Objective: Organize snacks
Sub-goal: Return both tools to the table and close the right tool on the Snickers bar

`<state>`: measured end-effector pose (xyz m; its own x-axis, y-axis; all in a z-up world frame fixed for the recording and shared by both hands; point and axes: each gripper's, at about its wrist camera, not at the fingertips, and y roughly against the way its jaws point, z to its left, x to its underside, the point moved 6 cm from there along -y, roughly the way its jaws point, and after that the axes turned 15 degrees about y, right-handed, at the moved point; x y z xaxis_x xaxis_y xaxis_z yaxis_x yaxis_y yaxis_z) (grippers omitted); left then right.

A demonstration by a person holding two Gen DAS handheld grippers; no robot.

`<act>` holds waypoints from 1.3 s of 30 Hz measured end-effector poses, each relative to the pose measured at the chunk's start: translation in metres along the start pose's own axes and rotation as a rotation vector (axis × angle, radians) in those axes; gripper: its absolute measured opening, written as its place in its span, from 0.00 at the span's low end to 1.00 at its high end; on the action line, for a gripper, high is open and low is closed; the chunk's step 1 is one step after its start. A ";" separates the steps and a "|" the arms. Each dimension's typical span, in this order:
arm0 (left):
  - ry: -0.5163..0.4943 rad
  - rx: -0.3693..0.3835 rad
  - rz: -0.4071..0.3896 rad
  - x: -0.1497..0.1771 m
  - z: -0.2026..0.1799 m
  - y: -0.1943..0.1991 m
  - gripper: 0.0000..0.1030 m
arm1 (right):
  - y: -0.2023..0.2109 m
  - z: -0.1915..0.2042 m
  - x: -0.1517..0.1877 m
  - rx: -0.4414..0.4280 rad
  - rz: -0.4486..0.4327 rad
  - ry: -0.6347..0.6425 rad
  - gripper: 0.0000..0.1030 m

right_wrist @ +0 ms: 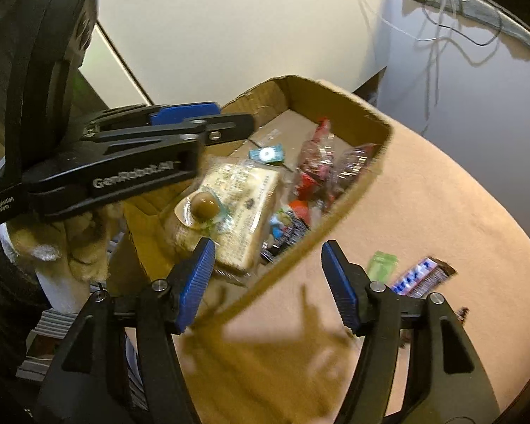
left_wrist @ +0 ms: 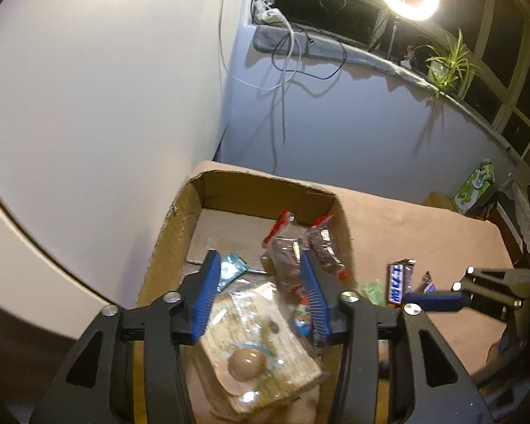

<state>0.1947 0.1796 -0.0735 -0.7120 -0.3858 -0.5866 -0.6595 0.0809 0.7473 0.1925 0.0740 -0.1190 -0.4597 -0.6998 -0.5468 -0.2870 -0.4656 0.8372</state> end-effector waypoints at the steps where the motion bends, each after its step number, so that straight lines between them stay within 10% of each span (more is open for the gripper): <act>1: -0.006 0.004 0.000 0.003 -0.004 0.003 0.51 | 0.007 -0.005 0.004 0.010 -0.006 -0.010 0.64; 22: -0.166 0.112 0.088 0.068 -0.108 0.002 0.51 | 0.067 -0.120 0.107 0.194 0.033 -0.221 0.67; 39: -0.196 0.079 0.176 0.132 -0.132 -0.032 0.35 | 0.036 -0.115 0.133 0.156 0.062 -0.142 0.67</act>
<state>0.1533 0.0050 -0.1337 -0.8451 -0.1754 -0.5050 -0.5330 0.2048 0.8209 0.2178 -0.0983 -0.1632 -0.5911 -0.6359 -0.4962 -0.3760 -0.3270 0.8670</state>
